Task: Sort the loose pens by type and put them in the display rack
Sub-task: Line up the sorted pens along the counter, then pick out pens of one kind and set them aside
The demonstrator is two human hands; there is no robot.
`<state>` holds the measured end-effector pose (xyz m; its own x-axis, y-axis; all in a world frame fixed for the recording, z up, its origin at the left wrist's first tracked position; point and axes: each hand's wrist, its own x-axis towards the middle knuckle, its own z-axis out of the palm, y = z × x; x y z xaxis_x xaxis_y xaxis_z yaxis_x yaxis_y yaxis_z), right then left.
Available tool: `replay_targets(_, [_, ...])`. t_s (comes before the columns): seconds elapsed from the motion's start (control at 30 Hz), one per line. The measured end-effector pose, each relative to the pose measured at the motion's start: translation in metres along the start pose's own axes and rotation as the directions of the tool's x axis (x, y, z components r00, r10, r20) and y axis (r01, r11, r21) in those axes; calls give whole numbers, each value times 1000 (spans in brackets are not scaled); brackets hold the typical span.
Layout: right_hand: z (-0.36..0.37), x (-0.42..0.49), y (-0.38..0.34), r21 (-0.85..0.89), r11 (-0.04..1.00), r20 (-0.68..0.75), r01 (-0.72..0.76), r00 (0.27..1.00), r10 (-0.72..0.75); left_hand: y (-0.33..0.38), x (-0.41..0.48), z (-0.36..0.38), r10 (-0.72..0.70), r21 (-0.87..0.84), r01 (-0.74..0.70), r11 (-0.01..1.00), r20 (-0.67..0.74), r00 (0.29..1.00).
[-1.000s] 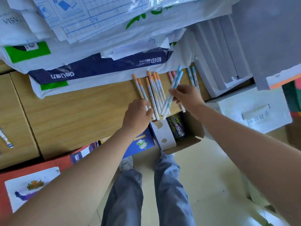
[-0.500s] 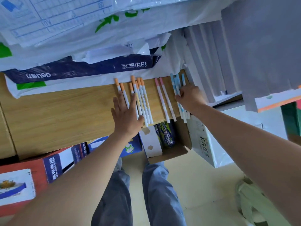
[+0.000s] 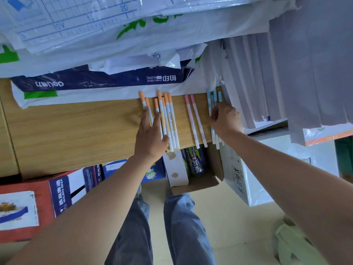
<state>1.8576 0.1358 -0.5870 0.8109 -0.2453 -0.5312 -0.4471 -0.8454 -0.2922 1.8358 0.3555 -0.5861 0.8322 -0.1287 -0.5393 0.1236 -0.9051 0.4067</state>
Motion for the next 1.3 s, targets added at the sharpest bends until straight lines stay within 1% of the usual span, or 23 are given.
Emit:
replay_targets(0.17, [3, 1, 0, 6, 1000, -2, -28, 1000, 28, -4, -6, -4, 1, -31, -1, 1000, 11, 1000])
replay_targets(0.23, [3, -1, -2, 18, 1000, -13, -9, 1000, 9, -6, -10, -8, 0, -44, 0, 999, 8, 1000])
replay_targets(0.3, [3, -5, -8, 42, 998, -29, 51, 998, -49, -9, -14, -12, -12, -42, 12, 999, -3, 1000])
replay_targets(0.37, [2, -10, -19, 89, 983, -18, 163, 987, -162, -13, -19, -18, -26, -31, 26, 999, -22, 999])
replay_targets(0.43, [2, -17, -36, 129, 951, 23, 281, 958, -286, -20, -25, -27, -38, -36, 36, 999, -47, 998])
replay_targets(0.5, [5, -26, -60, 140, 925, 75, 352, 928, -365, -31, -32, -38, -25, -58, 20, 998, -78, 997])
replay_targets(0.67, [23, -52, -138, 142, 894, 114, 425, 890, -441, -80, -56, -72, 1, -106, -14, 994, -127, 992])
replay_targets(0.77, [44, -73, -191, 154, 859, 107, 489, 856, -506, -126, -71, -97, -23, -115, 2, 993, -180, 983])
replay_targets(0.87, [75, -98, -250, 188, 838, 104, 512, 838, -535, -187, -86, -121, -33, -70, 18, 997, -218, 975])
replay_targets(0.97, [117, -123, -313, 209, 829, 118, 519, 828, -549, -261, -103, -143, -74, -12, 73, 997, -260, 963])
replay_targets(1.07, [172, -145, -376, 199, 813, 159, 547, 801, -577, -344, -124, -160, -139, -3, 144, 990, -285, 948])
replay_targets(1.13, [209, -158, -414, 141, 824, 212, 548, 797, -566, -400, -135, -169, -137, 22, 149, 989, -273, 952])
replay_targets(1.2, [239, -168, -448, 71, 828, 279, 557, 786, -552, -448, -141, -179, -155, 41, 168, 985, -230, 961])
replay_targets(1.3, [271, -180, -480, -36, 828, 361, 560, 780, -512, -496, -143, -191, -212, 53, 221, 974, -140, 967])
